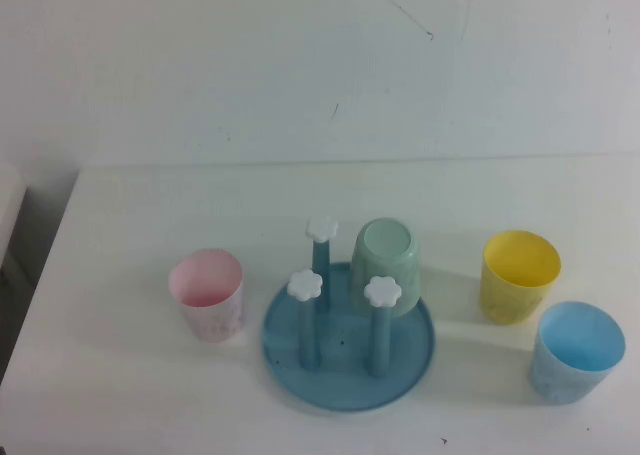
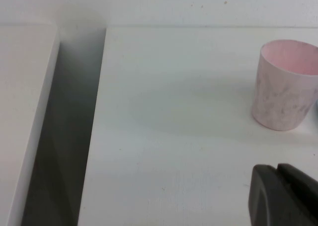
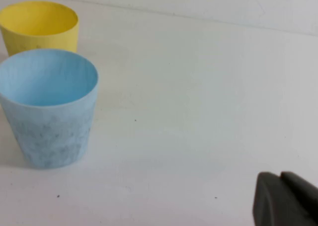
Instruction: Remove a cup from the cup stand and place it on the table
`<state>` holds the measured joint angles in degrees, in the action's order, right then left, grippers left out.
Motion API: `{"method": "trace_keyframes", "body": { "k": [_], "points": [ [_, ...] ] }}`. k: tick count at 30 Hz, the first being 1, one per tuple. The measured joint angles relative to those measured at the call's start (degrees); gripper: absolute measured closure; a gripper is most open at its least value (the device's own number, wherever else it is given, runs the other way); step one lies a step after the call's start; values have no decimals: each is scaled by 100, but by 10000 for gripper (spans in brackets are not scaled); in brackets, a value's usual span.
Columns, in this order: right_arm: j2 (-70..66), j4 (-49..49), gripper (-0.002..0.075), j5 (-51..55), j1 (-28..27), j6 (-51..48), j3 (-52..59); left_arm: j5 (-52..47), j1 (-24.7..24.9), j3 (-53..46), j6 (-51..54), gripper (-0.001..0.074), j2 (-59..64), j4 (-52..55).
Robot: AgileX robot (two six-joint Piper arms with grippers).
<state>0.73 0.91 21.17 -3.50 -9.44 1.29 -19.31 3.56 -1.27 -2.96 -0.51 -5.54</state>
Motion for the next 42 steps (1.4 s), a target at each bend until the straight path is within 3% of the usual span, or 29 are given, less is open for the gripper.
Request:
{"method": "trace_keyframes", "body": {
  "k": [42],
  "points": [
    [0, 0, 728, -108, 0, 0, 12, 86, 0, 0, 0, 737, 0, 0]
  ]
}}
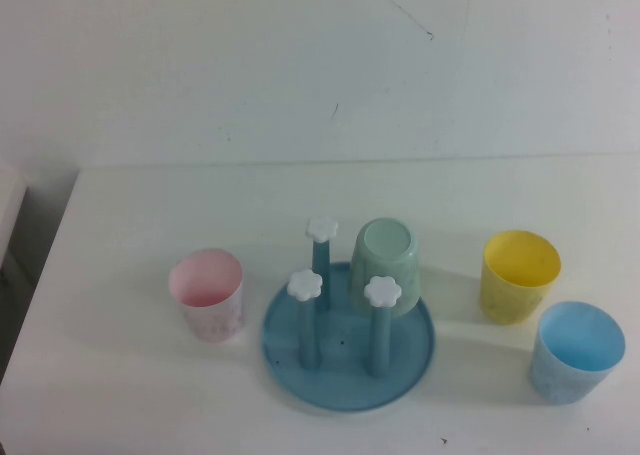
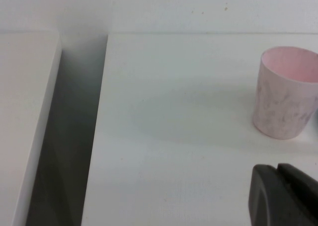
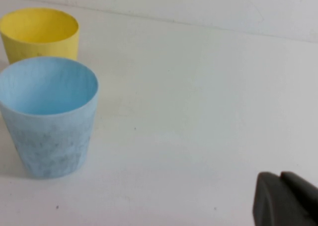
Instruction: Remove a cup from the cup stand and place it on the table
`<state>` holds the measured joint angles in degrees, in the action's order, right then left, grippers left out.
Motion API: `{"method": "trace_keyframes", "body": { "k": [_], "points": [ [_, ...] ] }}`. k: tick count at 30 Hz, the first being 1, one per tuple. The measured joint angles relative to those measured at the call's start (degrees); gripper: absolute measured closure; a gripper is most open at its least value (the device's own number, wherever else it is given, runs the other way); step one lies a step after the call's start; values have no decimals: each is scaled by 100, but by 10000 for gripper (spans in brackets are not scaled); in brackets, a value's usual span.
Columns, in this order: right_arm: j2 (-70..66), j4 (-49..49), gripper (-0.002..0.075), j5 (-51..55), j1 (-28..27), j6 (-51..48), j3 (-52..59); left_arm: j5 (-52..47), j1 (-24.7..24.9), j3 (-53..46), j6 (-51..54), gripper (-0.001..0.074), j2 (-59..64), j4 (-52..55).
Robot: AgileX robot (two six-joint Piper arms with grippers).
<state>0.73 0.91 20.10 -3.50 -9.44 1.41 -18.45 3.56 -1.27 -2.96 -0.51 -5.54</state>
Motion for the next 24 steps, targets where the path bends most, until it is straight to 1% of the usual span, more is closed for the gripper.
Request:
{"method": "trace_keyframes", "body": {
  "k": [2, 4, 7, 12, 16, 18, 20, 24],
  "points": [
    [0, 0, 728, -201, 0, 0, 12, 212, 0, -22, 0, 737, 0, 0],
    [0, 0, 728, -641, 0, 0, 12, 535, 0, -35, 0, 737, 0, 11],
    [0, 0, 728, -1503, 0, -11, 12, 1338, 0, -35, 0, 737, 0, 20],
    [0, 0, 728, -3324, 0, -21, 12, 2769, 0, -35, 0, 737, 0, 20],
    [0, 0, 728, -4481, 0, 5, 12, 3541, 0, -35, 0, 737, 0, 20],
    [0, 0, 728, -4921, 0, 5, 12, 3774, 0, -35, 0, 737, 0, 20],
    [0, 0, 728, -5145, 0, -8, 12, 3857, 0, -35, 0, 737, 0, 20],
    [0, -9, 728, -5251, 0, -17, 12, 3882, 0, -35, -85, 737, 0, -185]
  ]
}}
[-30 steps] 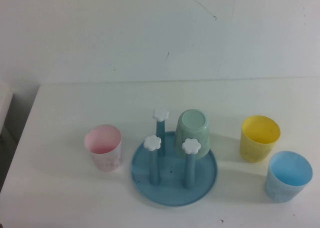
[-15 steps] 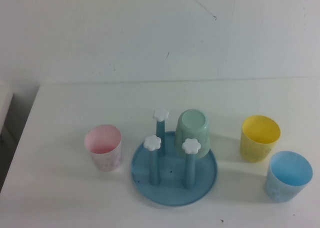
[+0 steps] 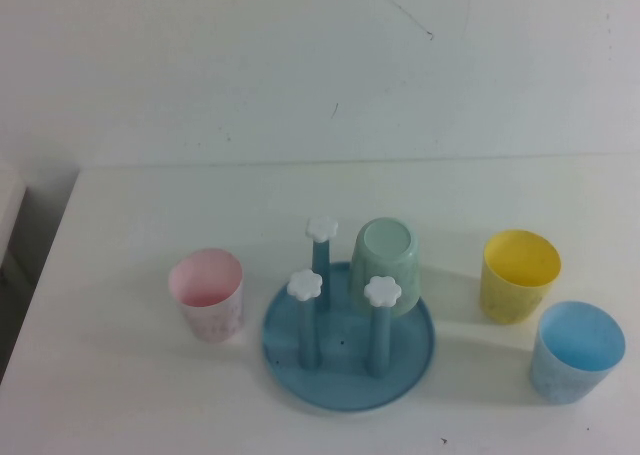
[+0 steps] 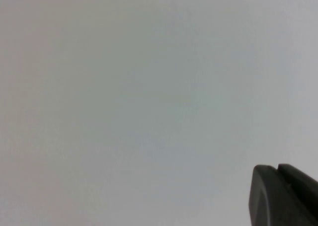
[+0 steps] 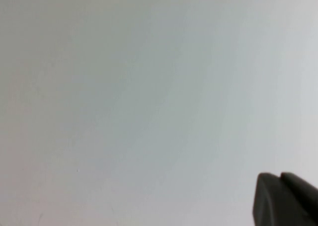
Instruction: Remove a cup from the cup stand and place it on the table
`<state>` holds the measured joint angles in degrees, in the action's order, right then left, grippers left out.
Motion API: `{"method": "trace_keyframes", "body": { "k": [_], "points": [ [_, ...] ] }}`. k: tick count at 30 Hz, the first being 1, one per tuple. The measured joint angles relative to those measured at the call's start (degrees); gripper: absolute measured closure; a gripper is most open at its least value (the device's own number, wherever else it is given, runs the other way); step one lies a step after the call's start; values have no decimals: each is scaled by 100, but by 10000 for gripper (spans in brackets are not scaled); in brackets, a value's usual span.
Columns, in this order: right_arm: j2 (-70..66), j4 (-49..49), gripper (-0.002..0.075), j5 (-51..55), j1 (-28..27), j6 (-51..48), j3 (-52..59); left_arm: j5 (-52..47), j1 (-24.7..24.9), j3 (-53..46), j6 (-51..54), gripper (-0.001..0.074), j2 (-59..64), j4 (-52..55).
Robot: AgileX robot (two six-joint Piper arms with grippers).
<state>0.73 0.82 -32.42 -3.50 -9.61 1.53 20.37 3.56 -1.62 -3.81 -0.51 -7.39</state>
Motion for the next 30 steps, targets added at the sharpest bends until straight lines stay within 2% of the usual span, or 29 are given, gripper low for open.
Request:
{"method": "trace_keyframes", "body": {
  "k": [2, 4, 12, 17, 23, 30],
  "points": [
    [0, -82, 728, 20, 0, 0, 0, -68, 0, 0, -239, 737, 0, -223],
    [0, -126, 728, 307, 0, 0, -14, -542, 0, 56, -297, 737, 0, -359],
    [-30, -172, 728, 3571, 0, -407, -1382, -2668, 0, 1301, -338, 737, 416, -412],
    [-618, -262, 728, 4813, 0, -444, -1905, -4368, 0, 2438, -291, 737, 1493, -619],
    [-1505, -890, 728, 5983, 0, -1142, -2138, -5648, 0, 3713, 983, 737, 3124, -1367],
    [-2054, -2655, 728, 6694, 0, -3365, -2162, -6495, 0, 4913, 2739, 737, 5065, -2779]
  ]
}}
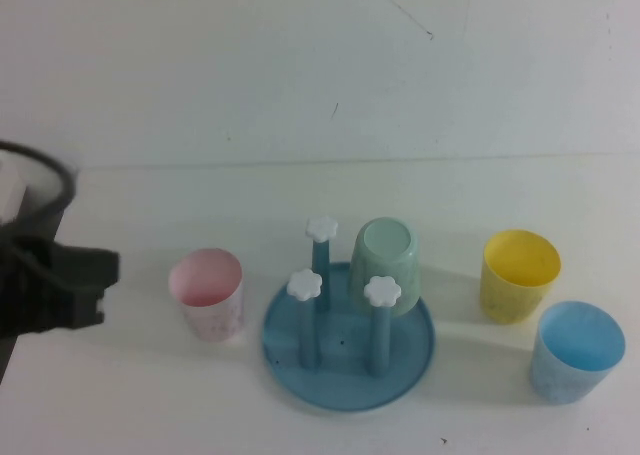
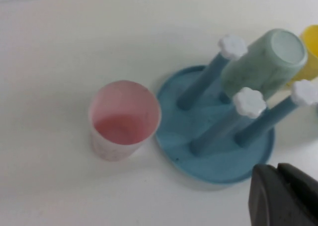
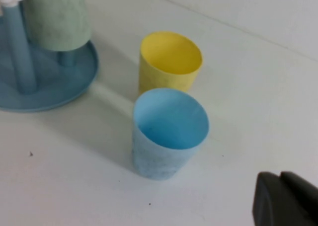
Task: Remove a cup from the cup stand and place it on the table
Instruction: Pick up the cup from the rack
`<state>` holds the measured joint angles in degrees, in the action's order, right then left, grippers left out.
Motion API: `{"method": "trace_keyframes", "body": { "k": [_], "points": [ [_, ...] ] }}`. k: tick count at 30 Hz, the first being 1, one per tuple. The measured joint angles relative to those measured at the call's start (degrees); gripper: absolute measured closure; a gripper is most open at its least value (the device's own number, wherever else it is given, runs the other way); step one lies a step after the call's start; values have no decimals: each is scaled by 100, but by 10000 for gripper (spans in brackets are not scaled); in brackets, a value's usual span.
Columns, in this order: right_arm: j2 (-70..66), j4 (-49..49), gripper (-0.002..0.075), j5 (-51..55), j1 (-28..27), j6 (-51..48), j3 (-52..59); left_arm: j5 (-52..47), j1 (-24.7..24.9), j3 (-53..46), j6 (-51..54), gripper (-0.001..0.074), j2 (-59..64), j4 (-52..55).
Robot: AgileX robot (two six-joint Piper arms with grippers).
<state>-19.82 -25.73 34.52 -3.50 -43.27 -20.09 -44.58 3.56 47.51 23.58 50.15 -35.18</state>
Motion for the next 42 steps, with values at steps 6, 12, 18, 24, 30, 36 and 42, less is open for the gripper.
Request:
{"method": "trace_keyframes", "body": {
  "k": [6, 12, 18, 24, 30, 36, 42],
  "points": [
    [-23, -500, 728, 206, 0, -917, 0, -360, 474, 682, 934, 737, 1313, -929],
    [-27, -652, 728, 204, 0, -1011, 89, 315, 1947, 1278, 776, 737, 2213, -627],
    [-36, -705, 728, 184, 0, -1021, 111, 791, 3075, 2212, -259, 737, 3130, 428],
    [-40, -732, 728, 144, 0, -1021, 111, 387, 3531, 3415, -1228, 720, 4094, 1750],
    [-40, -745, 728, 99, 0, -1021, 111, -657, 3569, 4606, -1800, 453, 4887, 2443],
    [-40, -758, 728, 87, 0, -1021, 111, -1093, 3606, 5274, -1764, 98, 5473, 2538],
    [-40, -785, 728, 45, 0, -1021, 166, -1139, 3606, 5484, -1755, 46, 5896, 2842]
  ]
}}
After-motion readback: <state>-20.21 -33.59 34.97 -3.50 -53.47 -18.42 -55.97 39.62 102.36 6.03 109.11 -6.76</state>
